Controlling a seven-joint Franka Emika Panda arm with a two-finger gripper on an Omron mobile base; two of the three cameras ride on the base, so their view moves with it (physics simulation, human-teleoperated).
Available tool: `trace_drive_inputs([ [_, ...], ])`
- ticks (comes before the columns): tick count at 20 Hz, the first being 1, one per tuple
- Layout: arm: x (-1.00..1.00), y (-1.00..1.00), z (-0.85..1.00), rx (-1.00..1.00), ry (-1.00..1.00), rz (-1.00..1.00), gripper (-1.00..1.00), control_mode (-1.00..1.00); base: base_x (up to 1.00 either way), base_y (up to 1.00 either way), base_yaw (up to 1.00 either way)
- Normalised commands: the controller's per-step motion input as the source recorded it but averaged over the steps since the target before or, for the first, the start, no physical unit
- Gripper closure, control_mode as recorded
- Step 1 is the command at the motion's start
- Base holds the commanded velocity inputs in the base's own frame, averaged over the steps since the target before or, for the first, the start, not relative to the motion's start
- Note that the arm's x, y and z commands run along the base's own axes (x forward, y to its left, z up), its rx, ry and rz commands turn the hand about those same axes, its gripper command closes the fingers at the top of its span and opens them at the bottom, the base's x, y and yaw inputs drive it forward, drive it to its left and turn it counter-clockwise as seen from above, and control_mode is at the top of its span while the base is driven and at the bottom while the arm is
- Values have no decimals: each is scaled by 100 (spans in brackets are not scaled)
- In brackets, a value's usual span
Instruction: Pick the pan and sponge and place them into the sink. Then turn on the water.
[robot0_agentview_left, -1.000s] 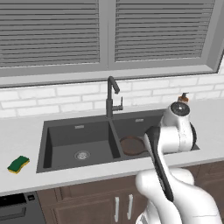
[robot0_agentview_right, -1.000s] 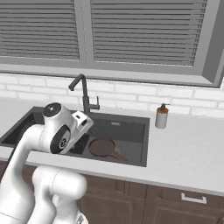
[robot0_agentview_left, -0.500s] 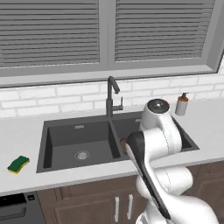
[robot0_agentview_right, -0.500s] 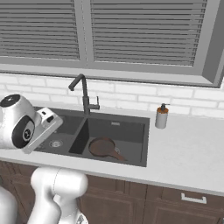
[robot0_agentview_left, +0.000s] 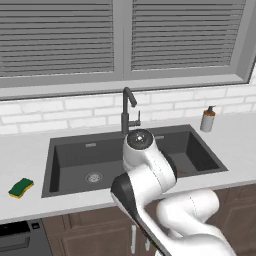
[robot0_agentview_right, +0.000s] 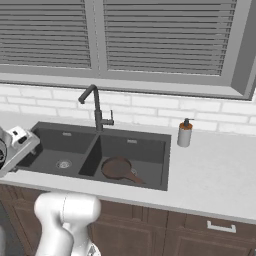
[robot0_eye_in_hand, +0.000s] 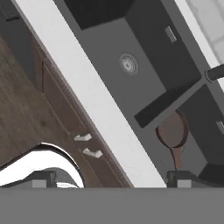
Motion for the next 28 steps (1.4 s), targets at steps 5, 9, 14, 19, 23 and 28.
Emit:
trace_drive_inputs([
  [5,26,83,-2,13,18,9,-100,-100,0,0,0],
  [9,49,77,0,14,29,24,-100,-100,0,0,0],
  [14,60,71,-1,1,10,31,-100,-100,0,0,0],
  [19,53,55,-12,-13,3,47,-100,-100,0,0,0],
  [23,35,50,-18,-11,2,55,-100,-100,0,0,0],
  [28,13,58,-25,-1,0,59,-100,-100,0,0,0],
])
